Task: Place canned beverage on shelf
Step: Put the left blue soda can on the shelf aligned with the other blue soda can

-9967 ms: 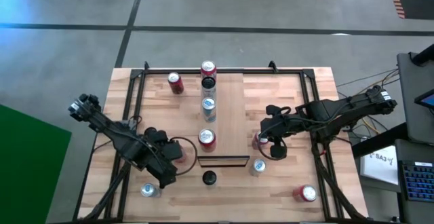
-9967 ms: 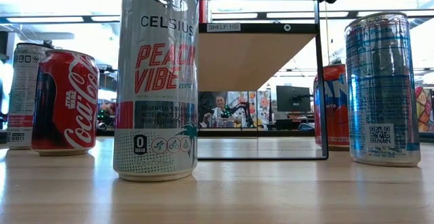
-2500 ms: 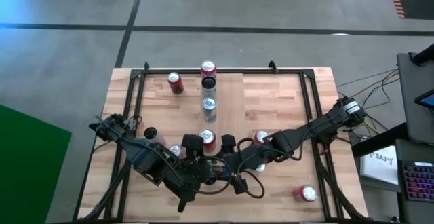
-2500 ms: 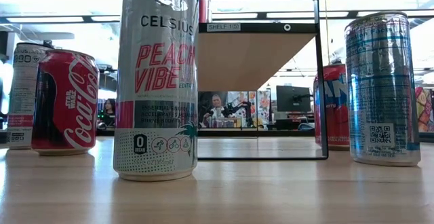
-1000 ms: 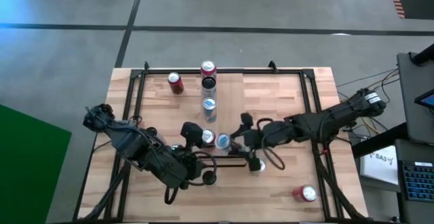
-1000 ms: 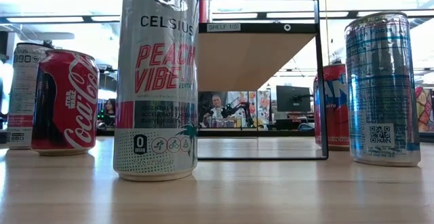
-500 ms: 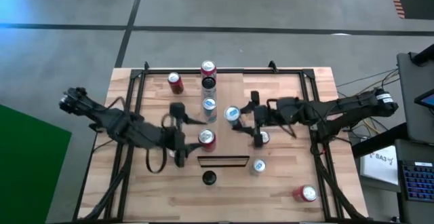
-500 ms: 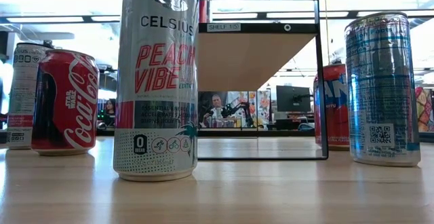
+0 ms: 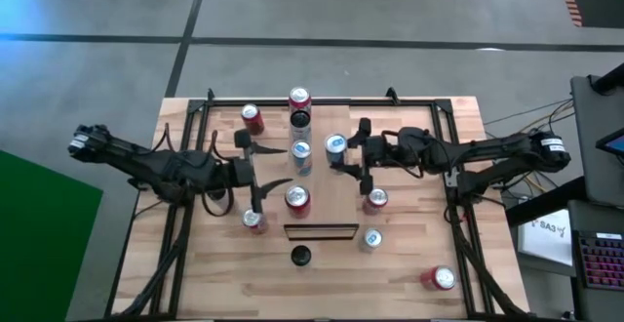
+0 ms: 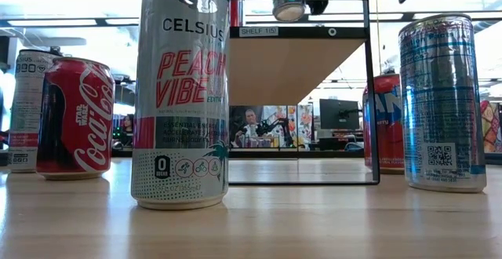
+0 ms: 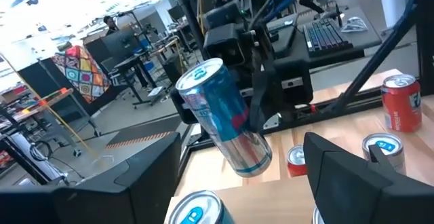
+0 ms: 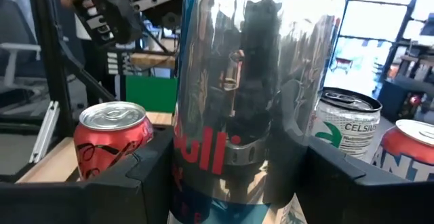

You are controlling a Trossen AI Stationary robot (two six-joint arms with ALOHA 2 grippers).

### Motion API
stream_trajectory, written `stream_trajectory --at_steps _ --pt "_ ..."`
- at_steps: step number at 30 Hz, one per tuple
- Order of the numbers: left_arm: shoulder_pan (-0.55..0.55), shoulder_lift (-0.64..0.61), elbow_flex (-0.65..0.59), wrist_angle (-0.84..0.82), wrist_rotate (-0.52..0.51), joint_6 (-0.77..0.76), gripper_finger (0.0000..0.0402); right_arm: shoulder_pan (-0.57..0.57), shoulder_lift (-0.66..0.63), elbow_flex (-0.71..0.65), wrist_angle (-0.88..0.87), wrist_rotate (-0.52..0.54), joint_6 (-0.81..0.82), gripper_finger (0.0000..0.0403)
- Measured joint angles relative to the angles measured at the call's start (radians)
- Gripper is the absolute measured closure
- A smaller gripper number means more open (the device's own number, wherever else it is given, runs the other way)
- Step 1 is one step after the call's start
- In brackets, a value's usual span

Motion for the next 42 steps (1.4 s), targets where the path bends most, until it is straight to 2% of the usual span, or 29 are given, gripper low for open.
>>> stream_trajectory --at_steps 3,20,33,42 --pt "0.002 -0.009 -0.005 0.011 0.0 -0.001 0.0125 -0.017 0.008 -0.021 0.057 -0.024 0.02 0.0177" --pt "0.004 -0.001 -0.007 0.009 -0.018 -0.006 0.0125 -0.052 0.127 -0.194 0.499 -0.012 0.109 0.0177" --pt "0.006 0.01 -0.007 0.007 -0.022 -0.009 0.0125 -0.053 0.25 -0.199 0.629 -0.007 0.09 0.0177" --pt "0.016 0.012 -0.007 0.007 -0.022 -0.009 0.0125 -0.052 0.26 -0.199 0.64 -0.007 0.051 0.0177"
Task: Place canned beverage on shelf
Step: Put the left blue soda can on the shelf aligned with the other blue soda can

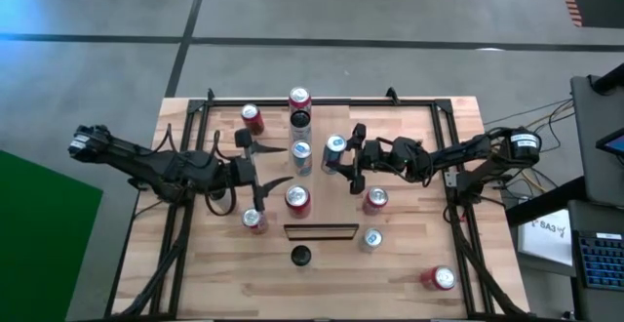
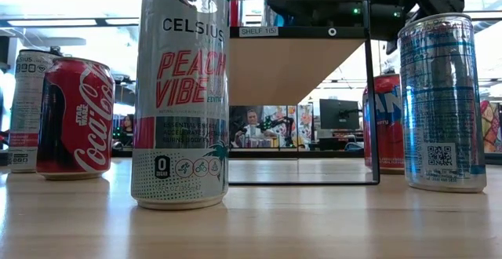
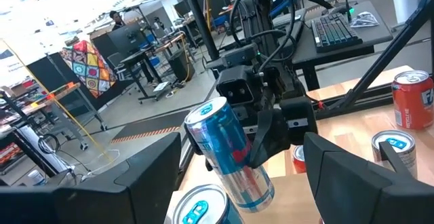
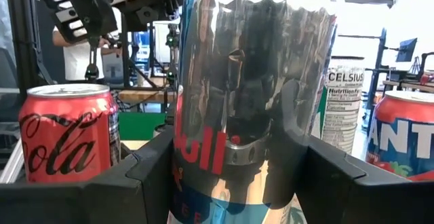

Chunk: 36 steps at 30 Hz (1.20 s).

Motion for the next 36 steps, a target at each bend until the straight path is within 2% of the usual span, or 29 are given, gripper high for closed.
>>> stream_trajectory --at_steps 27,36 --pt "0.014 0.018 0.0 0.001 0.0 0.002 0.0125 0.0 0.0 -0.011 -0.005 0.0 -0.032 0.0177" --pt "0.016 0.018 0.0 0.001 0.0 0.002 0.0125 0.0 0.087 -0.012 0.075 -0.003 -0.025 0.0177"
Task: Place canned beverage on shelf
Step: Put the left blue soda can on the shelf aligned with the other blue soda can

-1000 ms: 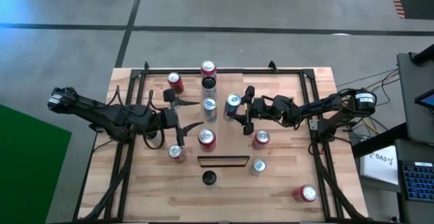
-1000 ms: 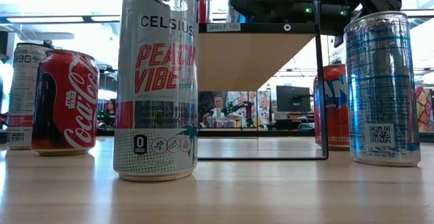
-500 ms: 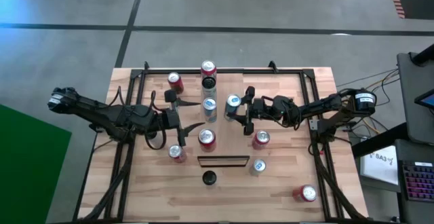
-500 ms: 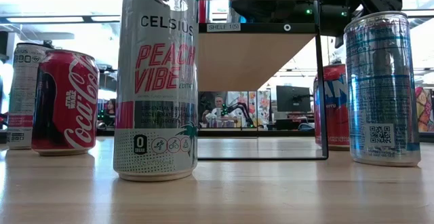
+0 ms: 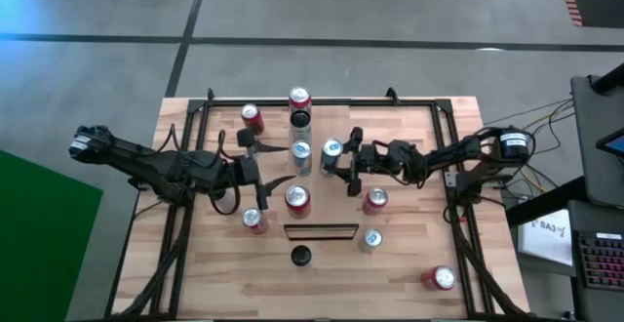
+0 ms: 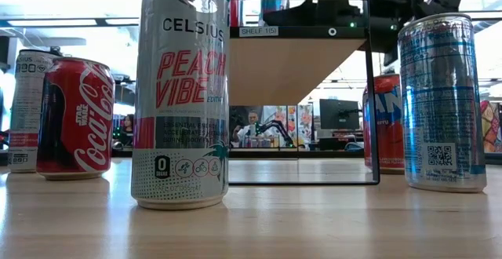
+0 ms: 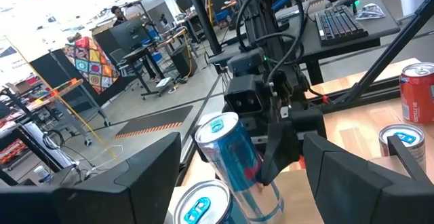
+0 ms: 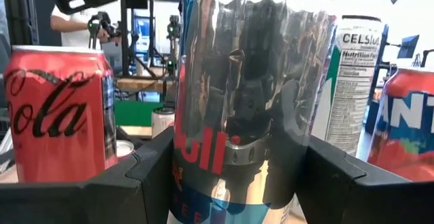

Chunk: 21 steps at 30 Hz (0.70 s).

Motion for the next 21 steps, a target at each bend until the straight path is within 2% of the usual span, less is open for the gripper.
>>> stream_trajectory --at_steps 5,21 --pt "0.0 0.0 0.0 -0.001 0.0 0.0 0.0125 0.0 0.04 0.0 0.071 -0.002 0.015 0.0177" --pt "0.003 0.0 0.0 -0.002 0.0 0.0 0.0125 0.0 0.059 0.0 0.064 -0.005 0.0 0.0177"
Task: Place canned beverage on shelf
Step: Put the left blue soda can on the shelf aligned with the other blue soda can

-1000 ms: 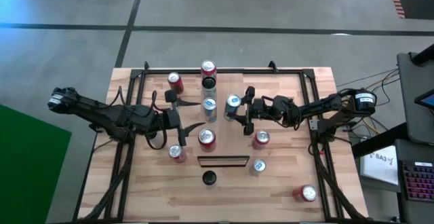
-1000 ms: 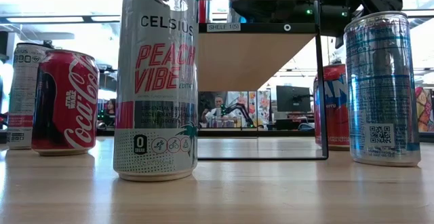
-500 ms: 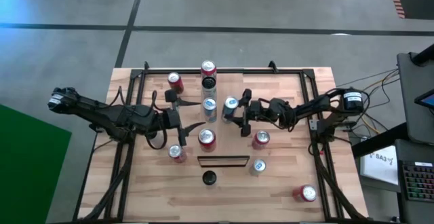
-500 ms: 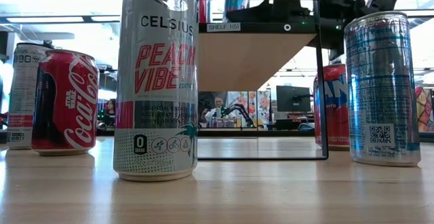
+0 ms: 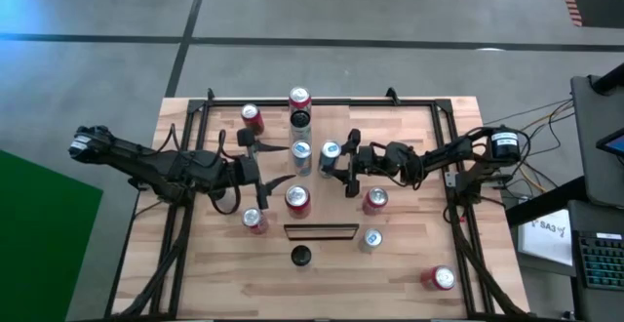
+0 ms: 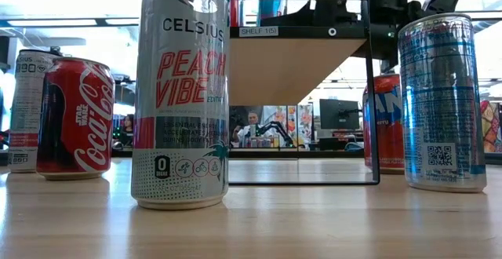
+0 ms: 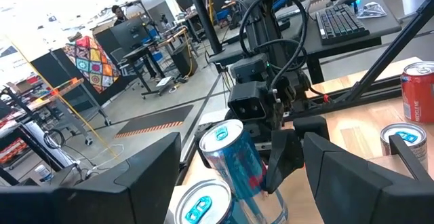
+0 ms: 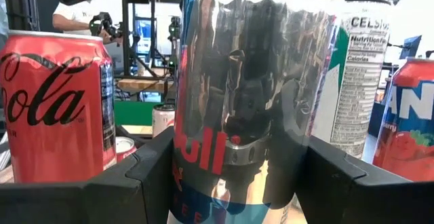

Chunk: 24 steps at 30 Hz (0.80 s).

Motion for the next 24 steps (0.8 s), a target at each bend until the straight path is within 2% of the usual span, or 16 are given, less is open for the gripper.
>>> stream_trajectory --at_steps 24 --pt "0.002 0.0 0.0 0.001 0.0 0.008 0.0125 0.0 0.013 0.0 -0.023 0.0 -0.017 0.0177"
